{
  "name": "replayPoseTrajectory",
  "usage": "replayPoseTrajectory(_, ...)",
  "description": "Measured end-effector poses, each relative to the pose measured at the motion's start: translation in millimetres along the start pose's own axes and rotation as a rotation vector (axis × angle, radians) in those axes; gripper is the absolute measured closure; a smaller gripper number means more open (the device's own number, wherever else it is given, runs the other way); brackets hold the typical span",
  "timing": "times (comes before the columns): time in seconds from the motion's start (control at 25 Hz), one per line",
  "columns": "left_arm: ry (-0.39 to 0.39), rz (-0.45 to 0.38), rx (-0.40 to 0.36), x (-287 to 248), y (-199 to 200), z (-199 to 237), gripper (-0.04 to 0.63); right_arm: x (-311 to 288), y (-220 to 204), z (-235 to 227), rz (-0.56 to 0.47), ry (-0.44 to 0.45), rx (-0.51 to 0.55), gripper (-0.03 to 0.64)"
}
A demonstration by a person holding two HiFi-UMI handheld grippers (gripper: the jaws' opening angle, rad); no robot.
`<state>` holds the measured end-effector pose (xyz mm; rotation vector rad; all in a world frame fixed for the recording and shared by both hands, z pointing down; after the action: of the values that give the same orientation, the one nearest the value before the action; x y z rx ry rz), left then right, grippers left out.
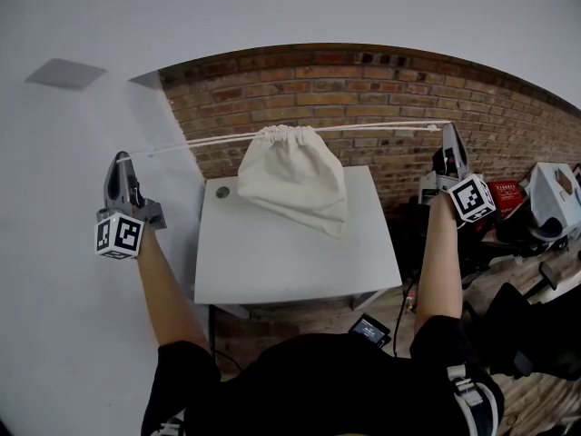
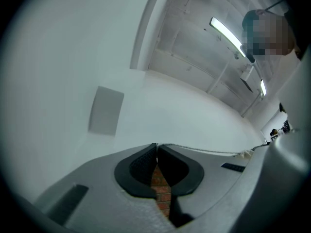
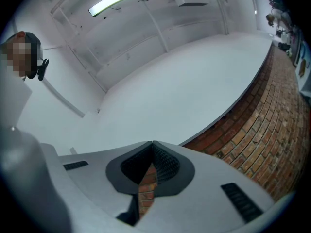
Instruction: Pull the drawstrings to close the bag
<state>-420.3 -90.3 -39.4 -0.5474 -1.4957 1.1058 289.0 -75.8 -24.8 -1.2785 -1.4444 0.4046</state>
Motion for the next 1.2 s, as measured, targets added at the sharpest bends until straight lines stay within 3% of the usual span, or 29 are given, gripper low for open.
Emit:
replayPoseTrajectory(0.4, 0.001, 0.029, -0.003, -1, -5, 3, 0.574, -3, -8, -5, 0.037, 0.024, -0.009, 0.609)
replayPoseTrajectory(0.6, -0.025, 0.059, -0.014, -4, -1, 2, 0.574, -6, -2, 3, 0.079, 0.090, 0.085, 0.609)
replayPoseTrajectory(1.2, -0.082, 0.138, 0.006, -11, -11, 5, 0.574, -7, -2, 3, 0.185, 0.125, 0.194, 0.609)
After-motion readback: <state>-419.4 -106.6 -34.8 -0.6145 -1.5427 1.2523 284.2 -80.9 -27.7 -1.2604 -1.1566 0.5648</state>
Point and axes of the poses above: the fingertips, and each gripper's own axes: x backward along the fingers, z to its left, y out of its top, the point moved 7 cm from there along x, backward along the fingers, and after that the axes turned 6 degrees about z, right-handed, at the moved point
